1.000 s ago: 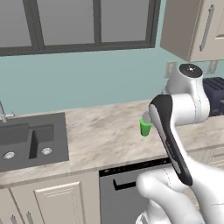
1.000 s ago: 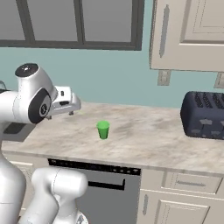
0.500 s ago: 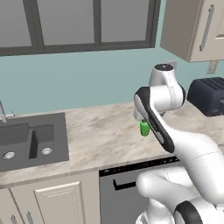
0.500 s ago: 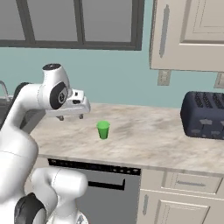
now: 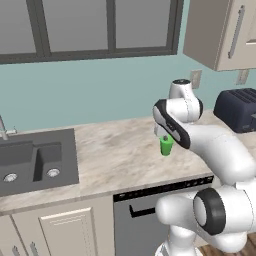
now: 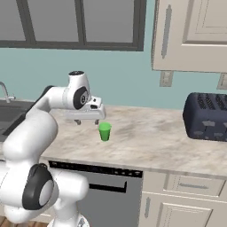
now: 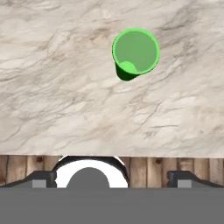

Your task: Place the pitcher and cup on the dining counter for serving.

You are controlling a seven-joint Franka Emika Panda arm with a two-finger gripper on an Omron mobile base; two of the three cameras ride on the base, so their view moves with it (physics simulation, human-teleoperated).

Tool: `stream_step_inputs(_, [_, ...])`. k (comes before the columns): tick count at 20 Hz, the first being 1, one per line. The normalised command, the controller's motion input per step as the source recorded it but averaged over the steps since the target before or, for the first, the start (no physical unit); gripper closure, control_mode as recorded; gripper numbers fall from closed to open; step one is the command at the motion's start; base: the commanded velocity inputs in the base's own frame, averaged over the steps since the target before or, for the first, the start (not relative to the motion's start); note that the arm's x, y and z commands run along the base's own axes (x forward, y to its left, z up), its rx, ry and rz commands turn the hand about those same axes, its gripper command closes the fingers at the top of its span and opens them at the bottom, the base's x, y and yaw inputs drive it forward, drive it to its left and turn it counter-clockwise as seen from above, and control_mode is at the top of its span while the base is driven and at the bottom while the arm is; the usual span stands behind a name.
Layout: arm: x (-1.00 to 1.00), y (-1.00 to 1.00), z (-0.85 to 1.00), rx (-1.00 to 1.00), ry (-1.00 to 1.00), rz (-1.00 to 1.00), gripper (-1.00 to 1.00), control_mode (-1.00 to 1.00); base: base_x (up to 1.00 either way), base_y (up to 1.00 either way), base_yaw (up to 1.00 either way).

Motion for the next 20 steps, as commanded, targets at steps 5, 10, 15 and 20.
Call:
stream_step_inputs(5, [0.4,-0.14,-0.3,0.0,0.0,-0.07,-1.0,-1.0,0.0,0.0,0.0])
stream_step_inputs(10, [0.39,0.04,-0.2,0.0,0.0,-0.06,-1.0,-1.0,0.0,0.0,0.0])
stream_step_inputs(15, [0.2,0.1,-0.19,0.0,0.0,-0.04,-1.0,-1.0,0.0,0.0,0.0])
stream_step_inputs(20, [0.1,0.0,-0.28,0.0,0.0,-0.01,-1.0,-1.0,0.0,0.0,0.0])
